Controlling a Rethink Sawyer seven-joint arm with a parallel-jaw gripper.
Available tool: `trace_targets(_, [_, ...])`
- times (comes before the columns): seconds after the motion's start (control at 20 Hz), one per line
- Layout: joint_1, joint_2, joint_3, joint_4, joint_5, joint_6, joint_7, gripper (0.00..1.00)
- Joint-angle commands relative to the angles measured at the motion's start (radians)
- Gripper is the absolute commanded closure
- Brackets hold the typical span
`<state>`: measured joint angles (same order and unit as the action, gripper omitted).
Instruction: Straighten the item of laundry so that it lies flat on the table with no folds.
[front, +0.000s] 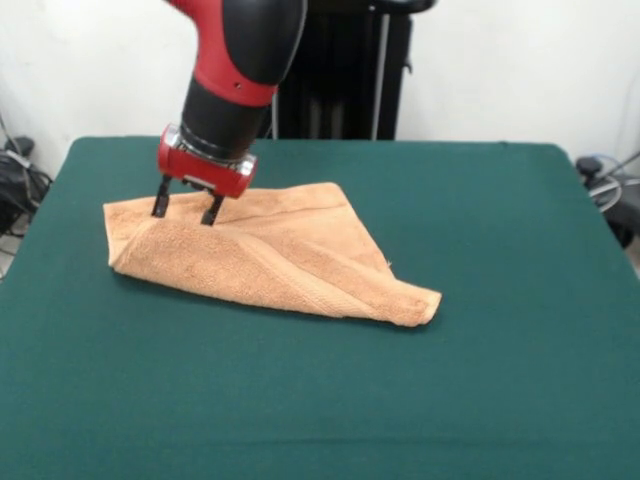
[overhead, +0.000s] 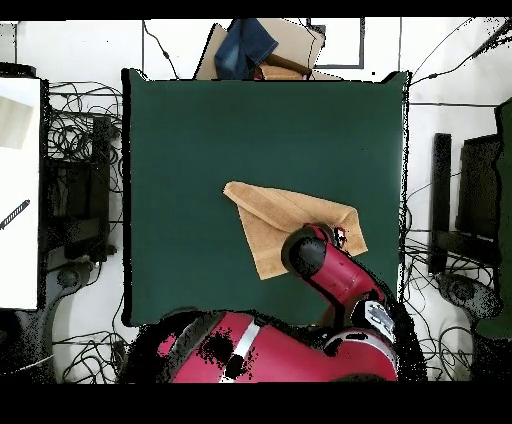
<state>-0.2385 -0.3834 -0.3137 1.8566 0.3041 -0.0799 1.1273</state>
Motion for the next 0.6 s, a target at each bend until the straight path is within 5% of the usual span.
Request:
trace_targets(0.05, [-0.006,0.069,0.128,-0.023,0.006,-0.070,0.284,0.00])
trace_targets(0.6, [0.035,0.005,0.086,-0.013,0.040,0.026,0.264,0.00])
